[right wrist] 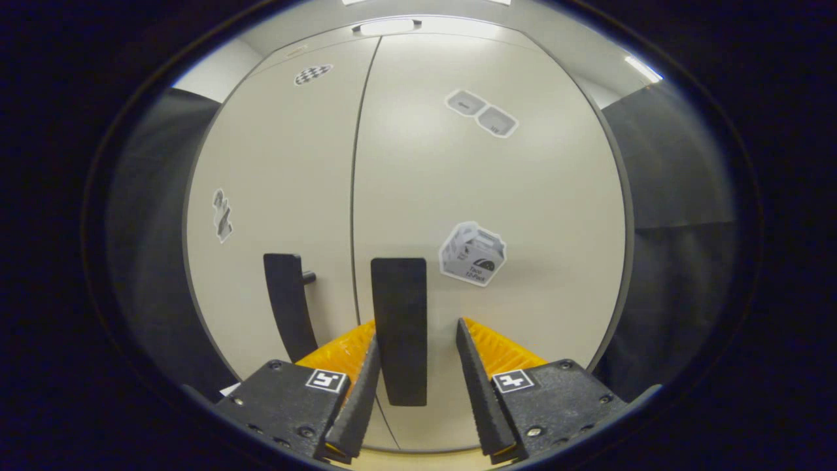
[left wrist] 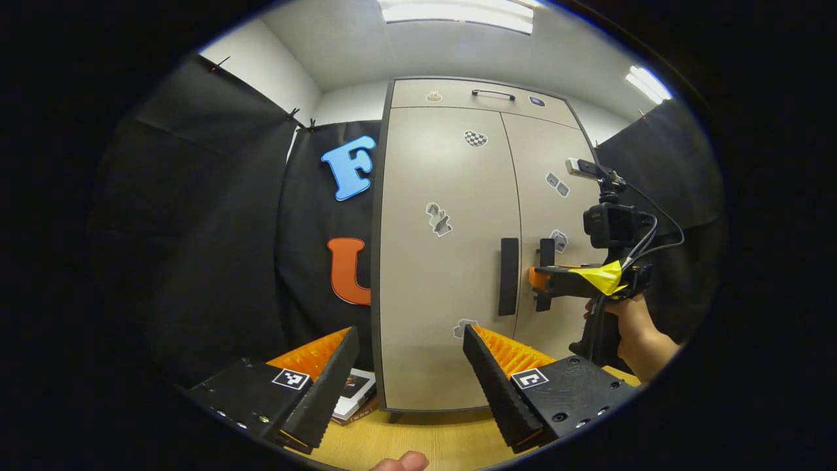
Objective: Open the right door of the double-door shoe cabinet with the right hand, and open the left door with the left hand.
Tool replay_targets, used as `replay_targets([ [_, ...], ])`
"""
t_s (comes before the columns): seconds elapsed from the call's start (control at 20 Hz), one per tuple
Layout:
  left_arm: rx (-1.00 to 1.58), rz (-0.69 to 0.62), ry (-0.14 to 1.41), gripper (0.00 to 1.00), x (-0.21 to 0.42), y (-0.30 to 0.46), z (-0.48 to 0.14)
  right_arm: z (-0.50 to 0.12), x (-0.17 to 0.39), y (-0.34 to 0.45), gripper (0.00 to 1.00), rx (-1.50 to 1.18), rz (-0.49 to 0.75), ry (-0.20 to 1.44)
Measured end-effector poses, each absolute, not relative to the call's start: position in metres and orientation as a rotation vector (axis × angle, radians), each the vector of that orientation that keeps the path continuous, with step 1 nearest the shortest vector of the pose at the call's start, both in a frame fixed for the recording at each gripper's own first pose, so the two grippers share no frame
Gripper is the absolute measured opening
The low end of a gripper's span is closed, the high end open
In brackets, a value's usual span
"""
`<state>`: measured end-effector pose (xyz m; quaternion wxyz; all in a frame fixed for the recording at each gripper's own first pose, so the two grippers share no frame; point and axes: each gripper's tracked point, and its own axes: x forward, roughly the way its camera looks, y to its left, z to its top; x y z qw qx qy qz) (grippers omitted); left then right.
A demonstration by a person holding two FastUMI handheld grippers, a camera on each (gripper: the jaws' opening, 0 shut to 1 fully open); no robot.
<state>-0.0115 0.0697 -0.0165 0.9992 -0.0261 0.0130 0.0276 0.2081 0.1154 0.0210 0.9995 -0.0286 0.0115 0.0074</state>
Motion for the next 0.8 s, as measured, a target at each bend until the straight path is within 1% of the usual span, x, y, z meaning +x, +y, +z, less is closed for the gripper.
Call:
replay_targets([
  [0.05,-0.055,0.052,0.025,0.96,-0.0105,0.0693,-0.0161,0.0204,0.2081,0.1198,0.63,-0.069,0.022,0.021],
  [0.1,-0.056,0.048,0.023,0.96,-0.0103,0.0684,-0.0163,0.0201,0.2074,0.1241,0.51,-0.077,0.029,0.022],
  [0.2,-0.053,0.048,0.021,0.96,-0.0090,0.0686,-0.0164,0.0195,0.2078,0.1236,0.34,-0.102,0.026,0.009],
  [0.25,-0.053,0.047,0.017,0.96,-0.0086,0.0682,-0.0154,0.0203,0.2081,0.1233,0.33,-0.085,0.026,0.000],
  [0.3,-0.056,0.047,0.016,0.96,-0.0081,0.0676,-0.0148,0.0195,0.2088,0.1242,0.29,-0.051,0.022,-0.013],
  [0.35,-0.059,0.038,0.015,0.95,-0.0082,0.0655,-0.0149,0.0203,0.2085,0.1235,0.24,-0.024,0.017,-0.027],
  [0.4,-0.060,0.028,0.014,0.95,-0.0088,0.0633,-0.0150,0.0218,0.2090,0.1241,0.14,-0.016,0.014,-0.036],
  [0.45,-0.058,0.022,0.012,0.95,-0.0092,0.0617,-0.0149,0.0208,0.2092,0.1242,0.10,-0.031,0.013,-0.036],
  [0.5,-0.055,0.022,0.011,0.95,-0.0093,0.0621,-0.0148,0.0208,0.2090,0.1245,0.08,-0.042,0.014,-0.035],
  [0.8,-0.056,0.019,0.009,0.95,-0.0106,0.0614,-0.0151,0.0210,0.2027,0.1246,0.08,-0.043,0.058,-0.011],
])
